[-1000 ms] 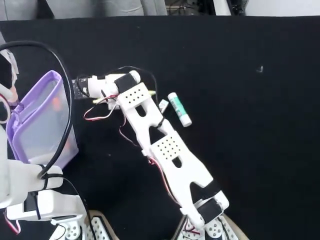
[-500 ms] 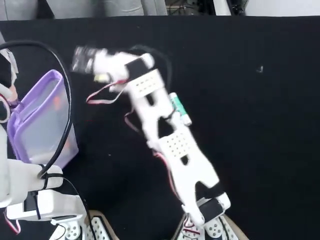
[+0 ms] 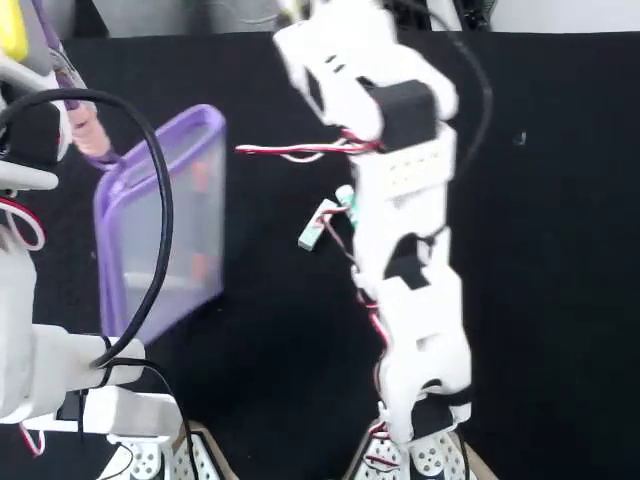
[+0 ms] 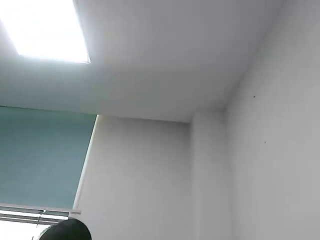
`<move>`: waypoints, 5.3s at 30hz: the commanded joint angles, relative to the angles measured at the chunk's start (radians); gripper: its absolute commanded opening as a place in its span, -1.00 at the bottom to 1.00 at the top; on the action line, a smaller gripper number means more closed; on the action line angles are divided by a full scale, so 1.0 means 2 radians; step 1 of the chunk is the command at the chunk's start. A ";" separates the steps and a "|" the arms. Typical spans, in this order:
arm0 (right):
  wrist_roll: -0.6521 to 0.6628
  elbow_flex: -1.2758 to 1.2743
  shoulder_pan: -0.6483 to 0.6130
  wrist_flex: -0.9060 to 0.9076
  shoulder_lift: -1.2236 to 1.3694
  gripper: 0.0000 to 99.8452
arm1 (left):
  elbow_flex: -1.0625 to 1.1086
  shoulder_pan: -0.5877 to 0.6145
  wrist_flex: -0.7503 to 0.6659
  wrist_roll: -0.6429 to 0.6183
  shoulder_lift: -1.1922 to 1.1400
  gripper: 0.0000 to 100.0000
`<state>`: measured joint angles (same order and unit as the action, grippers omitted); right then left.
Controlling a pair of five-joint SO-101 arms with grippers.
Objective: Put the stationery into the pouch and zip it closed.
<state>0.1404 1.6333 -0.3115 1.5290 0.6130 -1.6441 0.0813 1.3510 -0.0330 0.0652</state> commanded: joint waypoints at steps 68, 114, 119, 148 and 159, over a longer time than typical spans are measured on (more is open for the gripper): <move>-0.173 -0.969 -0.168 -0.476 -0.827 -0.98 | -0.010 -0.006 0.087 -0.054 0.007 -0.94; -0.224 -1.327 -0.168 -0.876 -0.926 -0.98 | -0.010 -0.007 0.104 -0.054 0.007 -0.94; -0.212 -1.318 -0.168 -0.876 -0.925 -0.98 | -0.010 -0.007 0.101 -0.054 0.007 -0.94; -0.307 -1.345 -0.225 -0.954 -0.741 -0.98 | -0.010 -0.008 0.080 -0.054 0.007 -0.94; -0.307 -1.359 -0.304 -0.901 -0.663 -0.64 | -0.010 -0.008 0.080 -0.054 0.007 -0.94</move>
<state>-0.4672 -1.0902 -0.8669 -0.2954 -0.7741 -1.6441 0.0783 1.5336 -0.1358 0.0652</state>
